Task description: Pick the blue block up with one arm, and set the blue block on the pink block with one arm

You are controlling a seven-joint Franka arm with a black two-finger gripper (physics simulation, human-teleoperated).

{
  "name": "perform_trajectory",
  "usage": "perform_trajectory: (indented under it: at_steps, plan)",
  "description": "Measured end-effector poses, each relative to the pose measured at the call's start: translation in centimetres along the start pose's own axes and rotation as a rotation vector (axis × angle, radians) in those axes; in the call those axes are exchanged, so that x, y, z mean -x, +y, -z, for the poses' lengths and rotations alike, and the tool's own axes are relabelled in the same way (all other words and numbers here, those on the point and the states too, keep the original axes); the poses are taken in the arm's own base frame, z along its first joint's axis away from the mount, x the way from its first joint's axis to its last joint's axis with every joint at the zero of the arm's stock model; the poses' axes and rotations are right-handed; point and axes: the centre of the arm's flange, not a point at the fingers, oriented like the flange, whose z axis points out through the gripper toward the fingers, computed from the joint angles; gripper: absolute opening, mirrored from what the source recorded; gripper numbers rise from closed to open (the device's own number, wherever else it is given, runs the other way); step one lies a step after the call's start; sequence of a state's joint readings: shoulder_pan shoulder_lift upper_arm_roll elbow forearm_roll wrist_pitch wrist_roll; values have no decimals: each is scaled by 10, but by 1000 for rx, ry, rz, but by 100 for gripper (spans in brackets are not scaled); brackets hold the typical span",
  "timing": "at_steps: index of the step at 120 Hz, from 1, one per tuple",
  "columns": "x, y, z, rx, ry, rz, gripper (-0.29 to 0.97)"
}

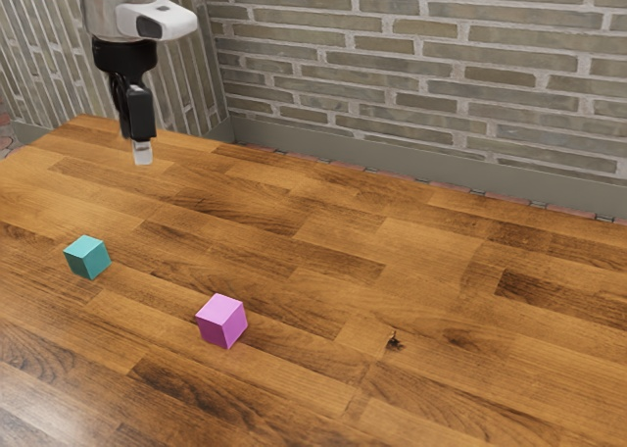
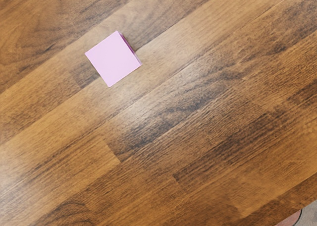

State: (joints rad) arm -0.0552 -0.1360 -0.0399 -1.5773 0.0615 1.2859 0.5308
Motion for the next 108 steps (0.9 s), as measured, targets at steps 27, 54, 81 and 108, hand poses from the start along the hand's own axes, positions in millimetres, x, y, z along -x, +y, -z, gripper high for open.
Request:
perform_trajectory:
  at_steps: [27,54,81,108]
  plan:
    - [7,8,-38,5,-19,-111,68]
    - [-5,-29,-138,-21,-28,-335,68]
    - [39,-137,-185,-51,-33,-502,68]
    - [123,-253,-254,-70,59,-564,68]
